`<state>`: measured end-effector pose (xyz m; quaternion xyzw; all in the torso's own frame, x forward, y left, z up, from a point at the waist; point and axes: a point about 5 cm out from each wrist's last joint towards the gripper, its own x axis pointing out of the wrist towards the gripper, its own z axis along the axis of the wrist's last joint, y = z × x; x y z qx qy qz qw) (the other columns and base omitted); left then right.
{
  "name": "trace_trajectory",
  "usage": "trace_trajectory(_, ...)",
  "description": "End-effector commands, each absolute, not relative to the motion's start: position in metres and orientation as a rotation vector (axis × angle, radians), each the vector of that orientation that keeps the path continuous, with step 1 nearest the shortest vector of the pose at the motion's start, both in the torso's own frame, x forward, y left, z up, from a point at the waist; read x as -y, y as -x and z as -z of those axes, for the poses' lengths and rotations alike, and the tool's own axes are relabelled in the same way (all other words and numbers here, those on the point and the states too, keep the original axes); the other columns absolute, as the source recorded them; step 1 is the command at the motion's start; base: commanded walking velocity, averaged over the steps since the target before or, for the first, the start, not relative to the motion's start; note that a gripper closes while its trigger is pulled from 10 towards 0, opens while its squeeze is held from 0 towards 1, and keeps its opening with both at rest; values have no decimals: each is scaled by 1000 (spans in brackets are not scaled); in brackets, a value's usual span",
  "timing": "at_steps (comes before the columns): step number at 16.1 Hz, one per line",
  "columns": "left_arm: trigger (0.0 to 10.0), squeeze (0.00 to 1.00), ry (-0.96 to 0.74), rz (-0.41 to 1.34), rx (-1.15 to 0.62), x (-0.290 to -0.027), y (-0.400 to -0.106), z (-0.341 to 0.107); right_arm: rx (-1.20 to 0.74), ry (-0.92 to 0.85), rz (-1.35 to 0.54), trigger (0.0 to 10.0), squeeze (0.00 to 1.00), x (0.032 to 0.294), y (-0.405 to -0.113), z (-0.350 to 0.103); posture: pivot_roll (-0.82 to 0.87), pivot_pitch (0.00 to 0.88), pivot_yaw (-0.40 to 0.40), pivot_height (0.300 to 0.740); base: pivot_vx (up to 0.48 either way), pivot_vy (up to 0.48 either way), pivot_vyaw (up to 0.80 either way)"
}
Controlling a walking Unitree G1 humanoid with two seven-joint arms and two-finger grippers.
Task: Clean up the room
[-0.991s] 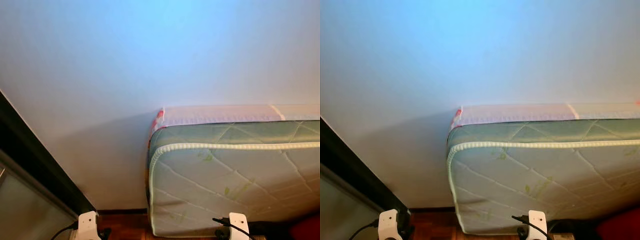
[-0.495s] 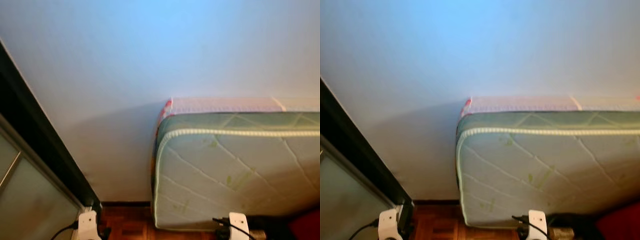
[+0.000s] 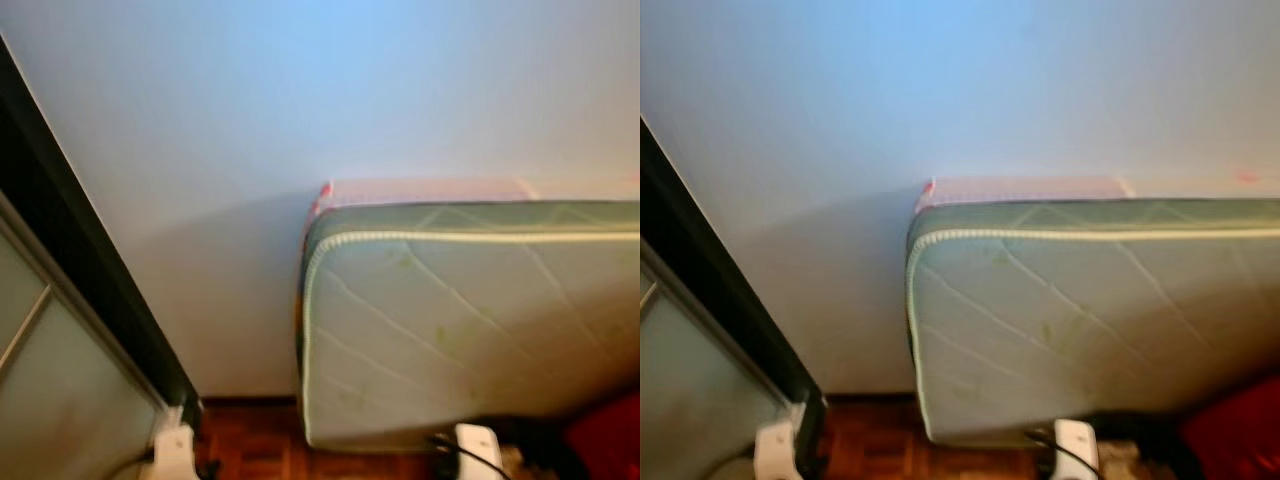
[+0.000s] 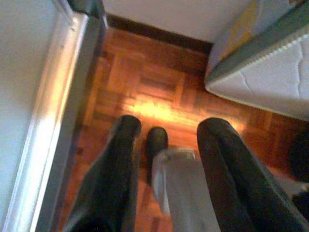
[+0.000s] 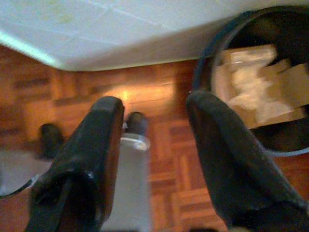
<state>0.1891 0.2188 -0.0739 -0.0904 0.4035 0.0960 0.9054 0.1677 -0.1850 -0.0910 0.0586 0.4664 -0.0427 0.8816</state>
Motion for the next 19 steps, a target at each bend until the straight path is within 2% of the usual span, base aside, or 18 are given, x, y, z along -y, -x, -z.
trace_trajectory(1, 10000, 0, 52, -194, -1020, -236, -142, 92, -998, 3, 40, 10000, 0, 215, -180, 82, 31, 0, -21, 740, 0, 0, 0)
trace_trajectory(6, 10000, 0, 52, -194, -1021, -237, -141, 92, -997, 1, 44, 10000, 0, 215, -180, 81, 30, 0, -19, 740, 0, 0, 0)
trace_trajectory(12, 10000, 0, 105, -272, -950, -253, -143, 86, -978, -66, 131, 10000, 0, 216, -179, 82, 35, 0, -16, 740, 0, 0, 0)
trace_trajectory(17, 10000, 0, 107, -232, -929, -230, -160, 85, -975, -86, 157, 10000, 0, 216, -179, 82, 35, 0, -17, 740, 0, 0, 0)
trace_trajectory(19, 10000, 0, 107, -227, -927, -228, -162, 85, -975, -92, 166, 10000, 0, 216, -178, 82, 35, 0, -15, 740, 0, 0, 0)
